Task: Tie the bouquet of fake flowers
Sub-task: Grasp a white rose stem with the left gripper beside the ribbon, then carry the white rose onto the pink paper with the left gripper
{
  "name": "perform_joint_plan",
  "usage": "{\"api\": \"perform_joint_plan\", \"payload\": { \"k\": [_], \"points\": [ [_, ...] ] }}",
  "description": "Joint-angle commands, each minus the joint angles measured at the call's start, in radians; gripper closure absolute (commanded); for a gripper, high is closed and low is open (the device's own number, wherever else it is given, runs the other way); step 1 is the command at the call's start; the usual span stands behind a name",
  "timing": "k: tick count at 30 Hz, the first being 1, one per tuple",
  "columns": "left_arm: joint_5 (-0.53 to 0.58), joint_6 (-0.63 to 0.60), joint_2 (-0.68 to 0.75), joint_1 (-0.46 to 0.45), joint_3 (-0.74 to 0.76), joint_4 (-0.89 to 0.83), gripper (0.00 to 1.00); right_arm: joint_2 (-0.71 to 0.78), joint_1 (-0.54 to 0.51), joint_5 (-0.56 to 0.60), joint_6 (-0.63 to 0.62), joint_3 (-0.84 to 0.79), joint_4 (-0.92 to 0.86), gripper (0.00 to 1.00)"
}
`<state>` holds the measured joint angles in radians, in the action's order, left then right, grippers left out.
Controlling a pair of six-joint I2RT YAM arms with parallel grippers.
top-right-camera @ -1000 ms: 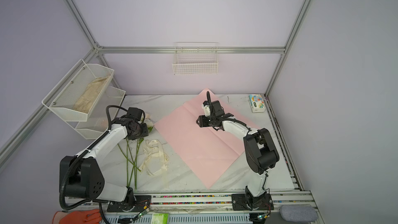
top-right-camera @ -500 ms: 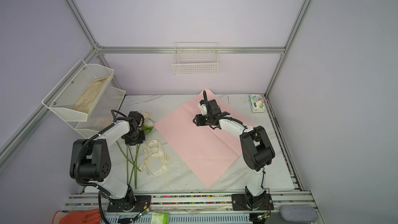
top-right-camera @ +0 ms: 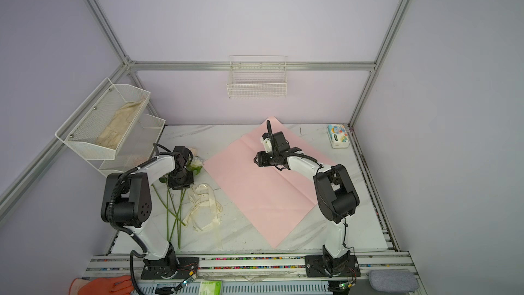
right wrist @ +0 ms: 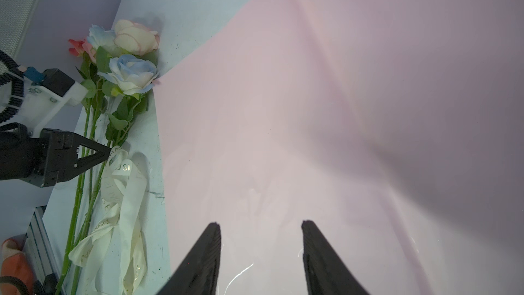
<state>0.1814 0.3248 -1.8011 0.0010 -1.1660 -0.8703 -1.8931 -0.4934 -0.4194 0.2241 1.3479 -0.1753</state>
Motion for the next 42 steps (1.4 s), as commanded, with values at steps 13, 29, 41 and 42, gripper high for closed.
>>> {"api": "perform_joint_plan", "payload": {
  "k": [13,29,41,42],
  "points": [
    [-0.053,-0.058,-0.039,0.009,-0.048,0.024,0.83,-0.019,-0.003,0.001,-0.001,0.014,-0.036,0.50],
    [-0.138,-0.144,0.299,0.005,-0.128,-0.062,0.92,0.031,-0.003,0.035,0.015,0.000,-0.008,0.49],
    [-0.586,0.062,0.425,-0.019,-0.170,0.103,0.95,0.103,-0.003,-0.053,0.186,-0.079,0.253,0.49],
    [-0.622,0.092,0.407,-0.039,-0.169,0.151,0.96,0.115,0.000,0.030,0.211,-0.080,0.230,0.49]
  ]
}}
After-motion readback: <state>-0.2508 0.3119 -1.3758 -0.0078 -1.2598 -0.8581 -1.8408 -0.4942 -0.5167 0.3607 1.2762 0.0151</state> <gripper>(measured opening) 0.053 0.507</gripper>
